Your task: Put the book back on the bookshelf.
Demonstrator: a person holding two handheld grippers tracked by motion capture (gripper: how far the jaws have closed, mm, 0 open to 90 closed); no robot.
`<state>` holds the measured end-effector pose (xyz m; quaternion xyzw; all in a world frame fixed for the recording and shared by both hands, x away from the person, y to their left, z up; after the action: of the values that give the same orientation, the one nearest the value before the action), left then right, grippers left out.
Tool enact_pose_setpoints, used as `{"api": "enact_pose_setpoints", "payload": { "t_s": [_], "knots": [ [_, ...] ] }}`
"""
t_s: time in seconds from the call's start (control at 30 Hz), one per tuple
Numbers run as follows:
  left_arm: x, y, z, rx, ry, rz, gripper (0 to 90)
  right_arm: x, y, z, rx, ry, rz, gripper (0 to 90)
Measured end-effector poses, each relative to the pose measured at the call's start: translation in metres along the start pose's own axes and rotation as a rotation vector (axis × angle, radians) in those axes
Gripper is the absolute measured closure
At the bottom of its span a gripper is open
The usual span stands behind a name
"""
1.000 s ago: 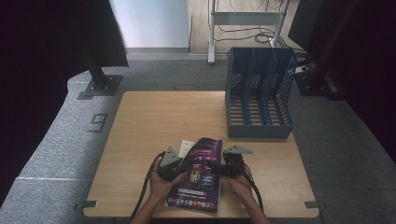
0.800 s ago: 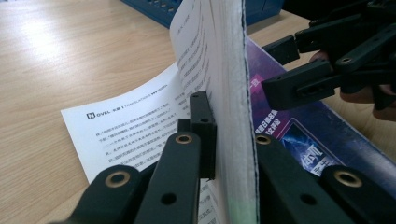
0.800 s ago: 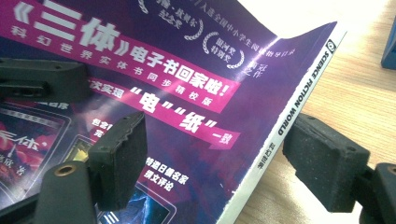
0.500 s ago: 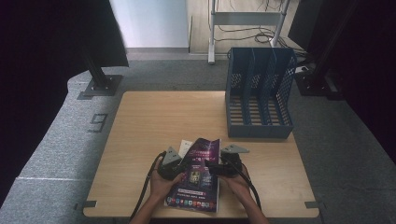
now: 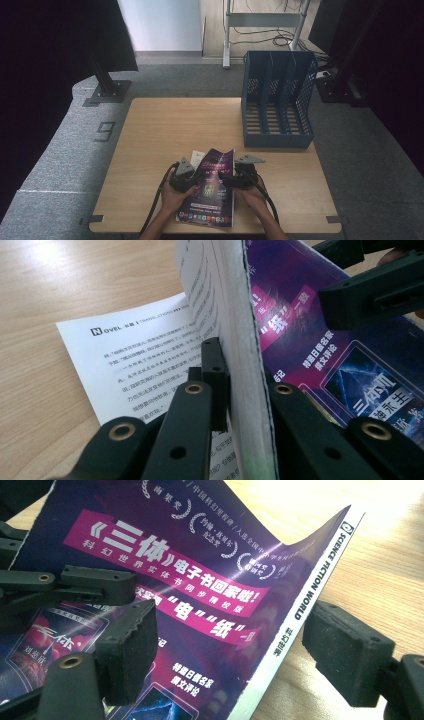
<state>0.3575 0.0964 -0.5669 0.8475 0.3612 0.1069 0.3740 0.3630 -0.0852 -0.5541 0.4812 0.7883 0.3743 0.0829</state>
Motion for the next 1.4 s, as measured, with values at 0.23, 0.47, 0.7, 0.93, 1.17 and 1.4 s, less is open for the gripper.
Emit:
{"api": "enact_pose_setpoints", "payload": {
  "t_s": [0.23,0.47,0.7,0.93,1.17,1.4],
  "knots": [
    [0.003,-0.003,0.003,0.013,-0.006,-0.013,85.2,-0.002,0.0,0.006,0.013,0.003,0.002,22.1],
    [0.003,-0.003,0.004,0.012,-0.003,-0.013,85.2,-0.006,0.0,0.013,0.034,0.004,0.004,22.1],
    [0.003,-0.002,0.005,0.015,-0.009,-0.015,85.2,-0.01,-0.002,0.025,0.073,0.015,0.006,22.1],
    [0.003,-0.002,0.005,0.019,-0.006,-0.014,85.2,-0.01,0.001,0.032,0.086,0.019,-0.006,22.4],
    [0.003,-0.002,0.005,0.019,-0.007,-0.013,85.1,-0.012,0.002,0.035,0.083,0.011,-0.009,25.7],
    [0.004,-0.002,0.003,0.01,-0.015,-0.017,85.0,-0.015,0.002,0.031,0.068,0.025,0.009,32.8]
  ]
}}
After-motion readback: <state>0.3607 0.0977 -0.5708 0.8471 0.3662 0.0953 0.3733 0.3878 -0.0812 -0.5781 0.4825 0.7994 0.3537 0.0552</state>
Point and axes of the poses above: each handheld gripper's, and its own axes: z roughly forward along the jaws, y roughly out of its top, x roughly to its left, the point moved 5 cm from there along z, roughly forward along the jaws, and after that the axes turned 10 degrees about x, right-handed, at the moved point
